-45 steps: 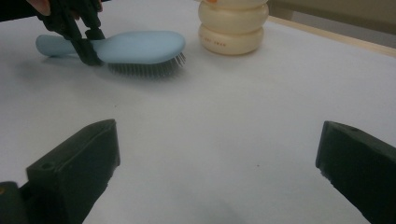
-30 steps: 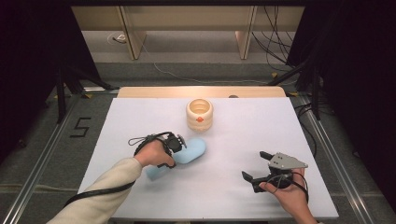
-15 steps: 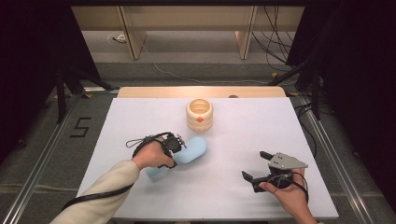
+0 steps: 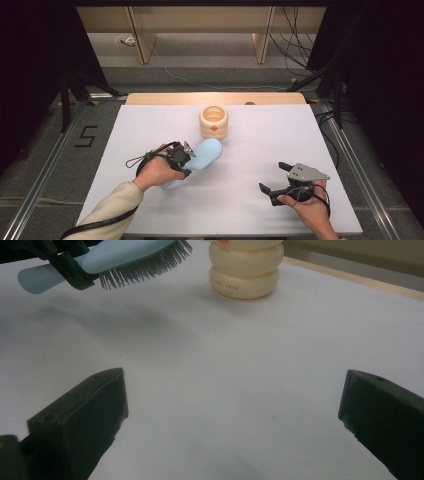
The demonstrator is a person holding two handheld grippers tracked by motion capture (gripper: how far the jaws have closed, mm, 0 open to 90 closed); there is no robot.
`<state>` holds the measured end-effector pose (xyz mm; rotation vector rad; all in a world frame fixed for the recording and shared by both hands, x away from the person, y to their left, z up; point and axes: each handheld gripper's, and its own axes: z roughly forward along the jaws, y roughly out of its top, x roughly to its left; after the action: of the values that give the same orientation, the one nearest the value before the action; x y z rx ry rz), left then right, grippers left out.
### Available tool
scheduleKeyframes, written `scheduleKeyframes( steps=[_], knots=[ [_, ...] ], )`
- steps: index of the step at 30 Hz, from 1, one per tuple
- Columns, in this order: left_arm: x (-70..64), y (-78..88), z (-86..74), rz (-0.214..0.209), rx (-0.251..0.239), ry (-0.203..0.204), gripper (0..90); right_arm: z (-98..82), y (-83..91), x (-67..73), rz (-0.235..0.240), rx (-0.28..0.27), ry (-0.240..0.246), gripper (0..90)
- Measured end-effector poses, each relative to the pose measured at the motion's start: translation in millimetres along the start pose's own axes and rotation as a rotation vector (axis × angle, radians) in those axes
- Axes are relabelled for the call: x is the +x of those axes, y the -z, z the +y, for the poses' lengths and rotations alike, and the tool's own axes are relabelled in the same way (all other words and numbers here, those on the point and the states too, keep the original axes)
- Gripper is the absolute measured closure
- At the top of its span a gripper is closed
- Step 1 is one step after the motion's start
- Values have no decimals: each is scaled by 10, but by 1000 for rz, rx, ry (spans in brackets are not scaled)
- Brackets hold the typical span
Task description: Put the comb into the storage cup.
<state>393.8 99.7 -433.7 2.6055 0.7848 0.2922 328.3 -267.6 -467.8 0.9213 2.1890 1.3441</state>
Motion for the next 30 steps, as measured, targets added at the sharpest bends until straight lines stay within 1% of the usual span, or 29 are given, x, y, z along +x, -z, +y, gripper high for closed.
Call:
scheduleKeyframes(
  steps=[7,11,13,17,22,24,25,30],
  knots=[
    [-49,-10,-65,-5,-58,33,696,-4,-1,-1,0,4,1,5],
    [-67,-21,-98,-2,-81,50,695,0,3,-2,-1,-1,1,5],
    [-76,-20,-104,1,-85,50,696,-1,2,-4,-4,0,-1,5],
    [-100,-2,-110,0,-112,55,696,2,5,-2,-3,2,3,5],
    [-131,20,-111,0,-132,60,696,2,8,-2,-4,0,3,5],
    [-139,34,-111,4,-147,67,696,3,9,-1,-4,0,3,5],
    [-136,43,-109,0,-149,65,696,4,9,-1,-4,-1,3,5],
    [-145,64,-107,18,-187,83,696,2,5,-4,-3,0,4,5]
  ],
)
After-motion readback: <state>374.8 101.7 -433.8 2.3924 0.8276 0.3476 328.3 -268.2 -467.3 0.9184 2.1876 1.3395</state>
